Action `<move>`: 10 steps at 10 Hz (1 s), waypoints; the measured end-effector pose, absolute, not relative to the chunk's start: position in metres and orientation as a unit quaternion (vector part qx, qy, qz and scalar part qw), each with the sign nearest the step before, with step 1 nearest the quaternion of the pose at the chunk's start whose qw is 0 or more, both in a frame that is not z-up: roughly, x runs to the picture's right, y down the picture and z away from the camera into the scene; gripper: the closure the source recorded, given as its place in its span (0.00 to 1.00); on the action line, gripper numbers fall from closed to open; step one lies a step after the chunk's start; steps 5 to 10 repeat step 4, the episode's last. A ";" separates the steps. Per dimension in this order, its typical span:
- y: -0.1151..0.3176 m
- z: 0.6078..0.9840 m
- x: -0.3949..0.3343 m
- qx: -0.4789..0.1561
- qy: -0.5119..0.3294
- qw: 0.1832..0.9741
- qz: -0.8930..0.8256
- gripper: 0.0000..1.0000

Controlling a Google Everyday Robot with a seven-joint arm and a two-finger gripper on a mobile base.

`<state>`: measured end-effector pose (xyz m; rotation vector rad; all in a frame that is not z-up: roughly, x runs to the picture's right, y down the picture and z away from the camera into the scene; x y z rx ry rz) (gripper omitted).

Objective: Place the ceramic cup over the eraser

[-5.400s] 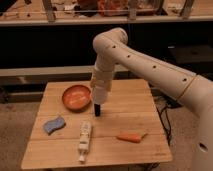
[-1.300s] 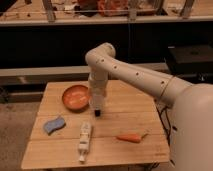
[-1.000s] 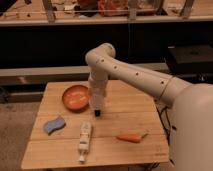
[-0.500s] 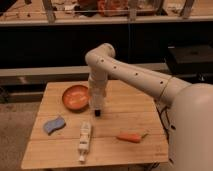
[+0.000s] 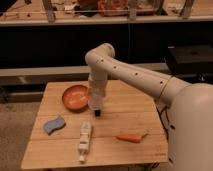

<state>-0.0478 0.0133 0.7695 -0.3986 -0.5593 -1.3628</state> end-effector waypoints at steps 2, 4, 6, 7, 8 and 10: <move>0.014 0.770 -0.048 -0.181 -0.254 0.722 -0.618 0.20; 0.014 0.770 -0.046 -0.178 -0.254 0.721 -0.619 0.20; 0.014 0.770 -0.046 -0.178 -0.254 0.721 -0.619 0.20; 0.014 0.770 -0.046 -0.178 -0.254 0.721 -0.619 0.20; 0.014 0.770 -0.046 -0.178 -0.254 0.721 -0.619 0.20; 0.014 0.770 -0.046 -0.178 -0.254 0.721 -0.619 0.20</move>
